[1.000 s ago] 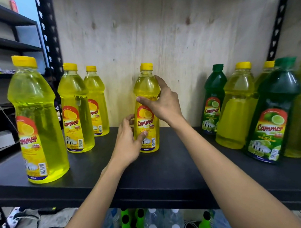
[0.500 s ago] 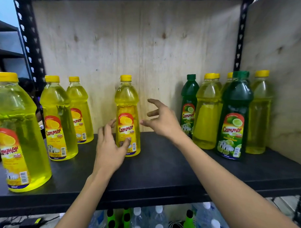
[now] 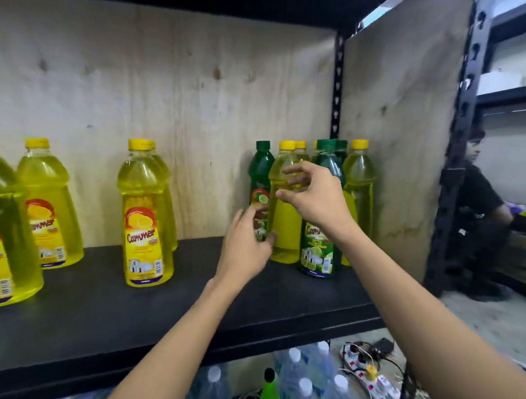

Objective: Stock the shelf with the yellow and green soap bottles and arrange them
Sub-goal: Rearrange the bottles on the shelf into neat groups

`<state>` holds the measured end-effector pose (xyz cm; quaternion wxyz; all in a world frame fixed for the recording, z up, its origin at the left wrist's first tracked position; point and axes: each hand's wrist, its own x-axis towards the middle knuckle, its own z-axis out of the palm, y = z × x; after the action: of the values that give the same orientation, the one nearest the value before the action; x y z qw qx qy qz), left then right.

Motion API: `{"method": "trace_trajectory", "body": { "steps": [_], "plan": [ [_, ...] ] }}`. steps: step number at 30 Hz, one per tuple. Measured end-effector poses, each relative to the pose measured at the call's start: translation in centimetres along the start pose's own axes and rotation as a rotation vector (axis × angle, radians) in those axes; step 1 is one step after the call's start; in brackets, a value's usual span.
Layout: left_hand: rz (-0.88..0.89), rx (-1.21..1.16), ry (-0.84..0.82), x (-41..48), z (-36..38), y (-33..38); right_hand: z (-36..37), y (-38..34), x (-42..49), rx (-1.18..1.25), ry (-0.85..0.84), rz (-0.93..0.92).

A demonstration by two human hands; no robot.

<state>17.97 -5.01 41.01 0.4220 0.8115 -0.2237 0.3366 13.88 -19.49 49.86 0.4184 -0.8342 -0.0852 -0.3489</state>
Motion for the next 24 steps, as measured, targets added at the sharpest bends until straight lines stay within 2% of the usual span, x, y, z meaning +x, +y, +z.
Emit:
{"method": "trace_trajectory", "body": {
  "steps": [5,8,11,16,24],
  "plan": [
    [-0.269,0.039,-0.113,2.8,4.2,-1.0,1.6,-0.9,2.5,-0.174,0.034,-0.086],
    [-0.362,0.037,-0.179,2.9,6.0,-1.8,3.1,-1.7,4.2,-0.263,0.039,-0.141],
    [-0.395,0.005,-0.189,2.7,7.2,-2.5,4.2,-1.9,5.7,-0.324,0.031,-0.114],
    [-0.362,-0.025,-0.177,2.8,7.4,-3.2,5.1,-1.4,6.6,-0.260,0.030,0.051],
    [-0.355,-0.143,-0.196,2.8,6.6,-3.5,5.8,-1.6,5.8,-0.389,0.154,-0.048]
  ]
}}
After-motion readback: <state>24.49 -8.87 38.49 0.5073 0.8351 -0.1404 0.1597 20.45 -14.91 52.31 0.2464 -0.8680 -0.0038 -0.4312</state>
